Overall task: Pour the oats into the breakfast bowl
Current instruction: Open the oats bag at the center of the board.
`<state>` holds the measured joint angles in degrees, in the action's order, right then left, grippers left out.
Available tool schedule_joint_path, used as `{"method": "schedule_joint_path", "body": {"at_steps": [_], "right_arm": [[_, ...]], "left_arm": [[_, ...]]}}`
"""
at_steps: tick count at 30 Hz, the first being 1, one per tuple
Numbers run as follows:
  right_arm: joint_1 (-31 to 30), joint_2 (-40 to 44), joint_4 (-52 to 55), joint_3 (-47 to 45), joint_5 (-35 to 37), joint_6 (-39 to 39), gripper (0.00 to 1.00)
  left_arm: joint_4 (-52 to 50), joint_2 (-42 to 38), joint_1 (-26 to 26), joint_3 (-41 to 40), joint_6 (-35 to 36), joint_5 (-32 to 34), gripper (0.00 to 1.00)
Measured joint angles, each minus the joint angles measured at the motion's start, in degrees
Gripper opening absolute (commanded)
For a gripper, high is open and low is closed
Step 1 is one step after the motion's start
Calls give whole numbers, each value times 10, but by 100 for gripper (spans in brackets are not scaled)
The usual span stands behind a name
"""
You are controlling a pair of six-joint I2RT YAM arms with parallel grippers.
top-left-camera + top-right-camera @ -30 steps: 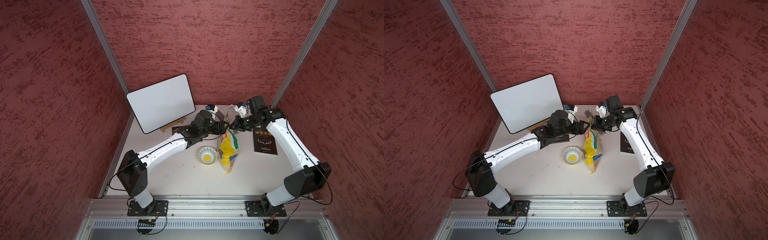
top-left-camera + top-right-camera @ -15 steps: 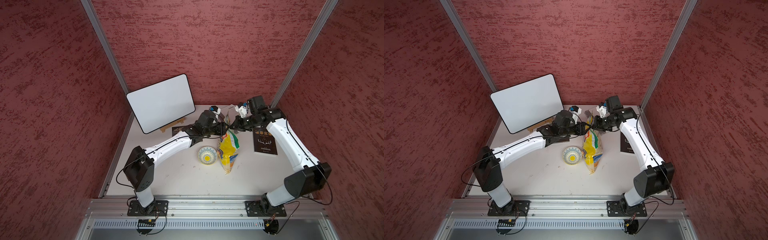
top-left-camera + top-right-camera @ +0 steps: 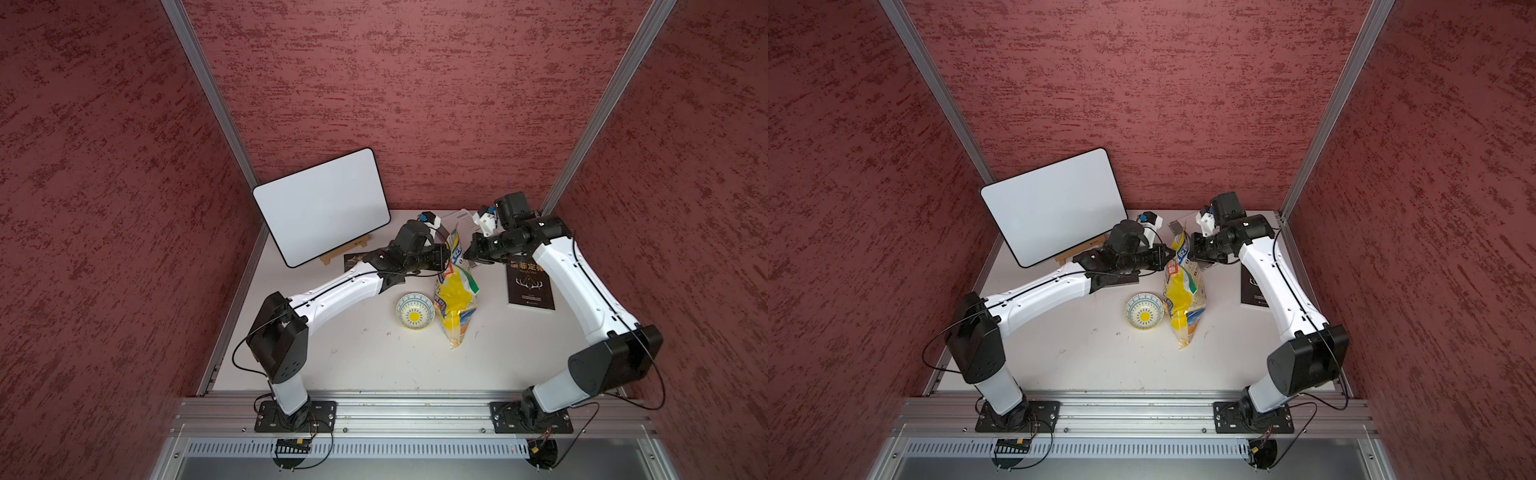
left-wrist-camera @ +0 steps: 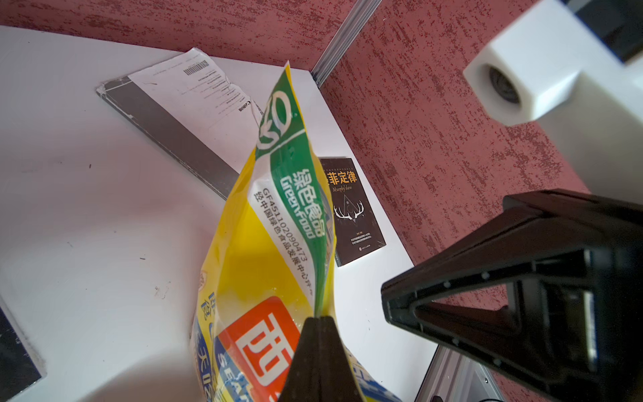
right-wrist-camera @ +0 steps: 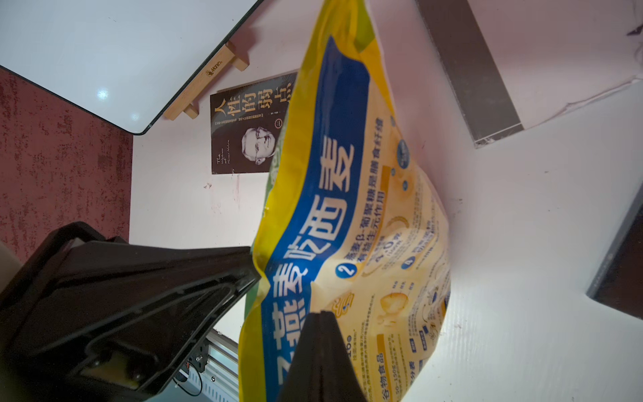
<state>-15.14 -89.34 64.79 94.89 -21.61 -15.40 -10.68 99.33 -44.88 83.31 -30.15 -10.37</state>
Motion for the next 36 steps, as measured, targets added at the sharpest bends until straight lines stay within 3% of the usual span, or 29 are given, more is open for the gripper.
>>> {"method": "schedule_joint_path", "body": {"at_steps": [4, 11, 36], "right_arm": [[0, 2, -3, 2, -10, -5, 25], [-10, -1, -19, 7, -27, -22, 35], [-24, -29, -69, 22, 34, -63, 35]], "left_arm": [[5, 0, 0, -1, 0, -3, 0], [9, 0, 0, -1, 0, -11, 0], [13, 0, 0, -4, 0, -13, 0]]}}
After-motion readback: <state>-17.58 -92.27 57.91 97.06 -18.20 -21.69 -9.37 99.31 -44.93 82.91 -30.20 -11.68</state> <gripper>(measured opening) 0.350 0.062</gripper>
